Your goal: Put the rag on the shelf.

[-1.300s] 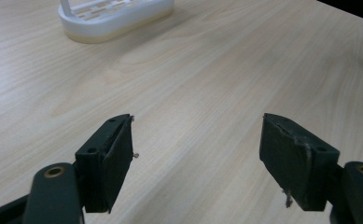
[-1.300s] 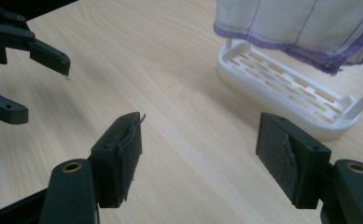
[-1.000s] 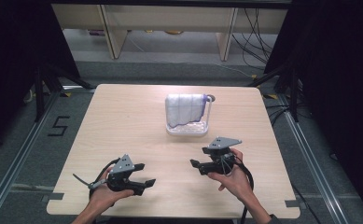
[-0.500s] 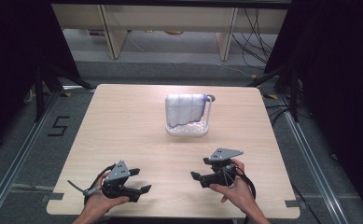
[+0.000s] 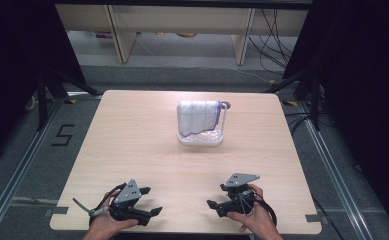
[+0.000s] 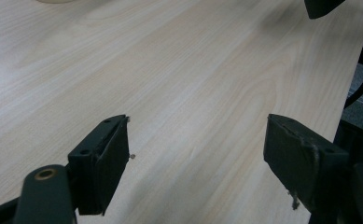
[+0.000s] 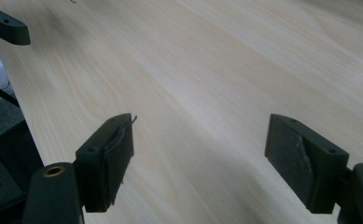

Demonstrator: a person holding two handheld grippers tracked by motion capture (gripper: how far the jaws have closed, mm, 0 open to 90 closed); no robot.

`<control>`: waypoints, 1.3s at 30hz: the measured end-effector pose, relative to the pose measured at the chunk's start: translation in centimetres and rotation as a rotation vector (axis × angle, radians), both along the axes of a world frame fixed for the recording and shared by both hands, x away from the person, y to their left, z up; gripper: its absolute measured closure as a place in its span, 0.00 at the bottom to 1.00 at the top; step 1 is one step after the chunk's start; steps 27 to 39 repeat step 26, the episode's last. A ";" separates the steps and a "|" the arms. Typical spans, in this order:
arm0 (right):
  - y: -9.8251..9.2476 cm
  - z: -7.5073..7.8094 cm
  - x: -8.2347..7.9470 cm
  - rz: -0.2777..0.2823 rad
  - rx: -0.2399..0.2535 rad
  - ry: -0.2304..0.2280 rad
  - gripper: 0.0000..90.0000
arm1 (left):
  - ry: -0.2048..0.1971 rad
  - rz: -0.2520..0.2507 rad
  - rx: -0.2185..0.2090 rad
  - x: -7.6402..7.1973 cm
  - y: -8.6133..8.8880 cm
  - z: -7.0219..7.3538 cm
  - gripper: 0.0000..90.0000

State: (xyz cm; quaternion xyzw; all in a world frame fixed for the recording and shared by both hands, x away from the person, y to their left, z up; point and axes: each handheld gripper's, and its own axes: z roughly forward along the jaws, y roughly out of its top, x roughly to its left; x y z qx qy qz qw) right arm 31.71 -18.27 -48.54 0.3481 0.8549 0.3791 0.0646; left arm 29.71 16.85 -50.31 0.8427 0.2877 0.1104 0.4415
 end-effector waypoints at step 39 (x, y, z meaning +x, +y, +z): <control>0.4 -0.8 -0.6 0.030 -0.037 -0.004 0.26 | 0.024 0.027 -0.011 0.3 -0.1 -0.8 0.25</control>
